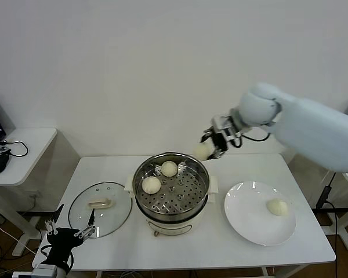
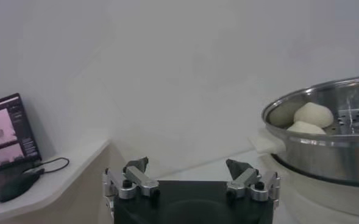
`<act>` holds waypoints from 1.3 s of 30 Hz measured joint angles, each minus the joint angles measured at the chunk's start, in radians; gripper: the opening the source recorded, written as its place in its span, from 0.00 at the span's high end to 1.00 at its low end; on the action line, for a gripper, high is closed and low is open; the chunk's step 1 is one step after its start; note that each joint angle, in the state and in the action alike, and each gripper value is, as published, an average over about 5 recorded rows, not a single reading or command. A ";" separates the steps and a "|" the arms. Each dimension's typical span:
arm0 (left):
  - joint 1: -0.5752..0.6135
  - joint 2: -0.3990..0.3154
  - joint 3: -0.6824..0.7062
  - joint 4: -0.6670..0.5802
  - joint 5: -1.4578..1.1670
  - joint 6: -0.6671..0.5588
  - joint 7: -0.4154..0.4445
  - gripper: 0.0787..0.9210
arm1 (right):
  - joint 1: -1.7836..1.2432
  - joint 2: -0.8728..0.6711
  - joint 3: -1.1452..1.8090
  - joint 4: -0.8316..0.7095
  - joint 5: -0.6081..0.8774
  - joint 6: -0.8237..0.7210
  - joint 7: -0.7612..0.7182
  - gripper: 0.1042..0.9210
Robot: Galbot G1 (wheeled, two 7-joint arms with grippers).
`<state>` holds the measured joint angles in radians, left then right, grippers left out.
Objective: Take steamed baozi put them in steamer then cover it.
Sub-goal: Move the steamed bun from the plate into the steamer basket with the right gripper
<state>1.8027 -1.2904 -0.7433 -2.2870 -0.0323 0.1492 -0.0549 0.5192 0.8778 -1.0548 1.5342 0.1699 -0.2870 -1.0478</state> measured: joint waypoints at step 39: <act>-0.001 -0.016 -0.024 -0.006 0.000 -0.002 0.000 0.12 | -0.017 0.222 -0.254 0.052 -0.207 0.351 0.092 0.14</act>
<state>1.8020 -1.3064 -0.7670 -2.2925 -0.0324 0.1476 -0.0550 0.5023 1.0995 -1.3087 1.5865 -0.0370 0.0641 -0.9557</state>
